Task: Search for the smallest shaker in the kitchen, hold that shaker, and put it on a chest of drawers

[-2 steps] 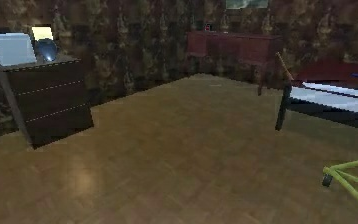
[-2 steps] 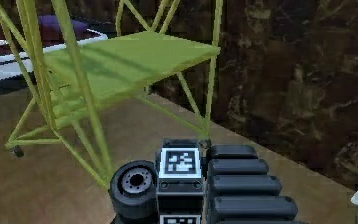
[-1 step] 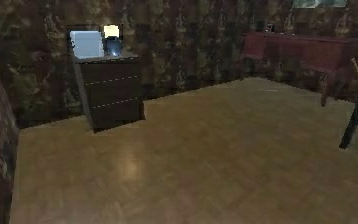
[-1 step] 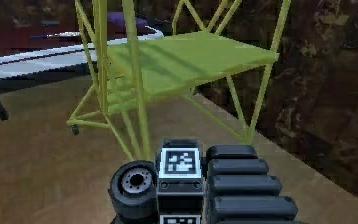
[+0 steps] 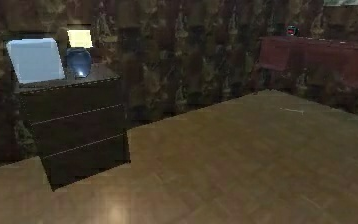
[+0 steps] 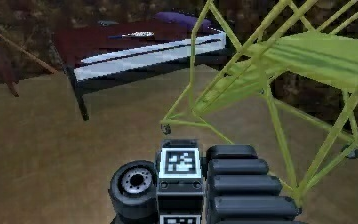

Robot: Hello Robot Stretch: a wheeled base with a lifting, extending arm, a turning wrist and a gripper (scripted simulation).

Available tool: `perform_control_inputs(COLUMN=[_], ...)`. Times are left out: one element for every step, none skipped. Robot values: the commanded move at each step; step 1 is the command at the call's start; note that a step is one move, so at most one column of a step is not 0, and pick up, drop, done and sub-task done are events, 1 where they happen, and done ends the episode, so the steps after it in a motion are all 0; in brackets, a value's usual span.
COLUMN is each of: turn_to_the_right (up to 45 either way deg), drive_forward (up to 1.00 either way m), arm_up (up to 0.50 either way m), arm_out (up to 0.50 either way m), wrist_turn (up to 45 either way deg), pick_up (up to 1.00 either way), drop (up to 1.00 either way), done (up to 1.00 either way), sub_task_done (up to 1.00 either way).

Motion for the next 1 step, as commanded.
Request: perform_control_inputs(turn_to_the_right=[0.0], drive_forward=[1.00], arm_up=[0.00], arm_out=[0.00], wrist_turn=[0.0], pick_up=[0.00], drop=[0.00], done=[0.00], sub_task_done=[0.00])
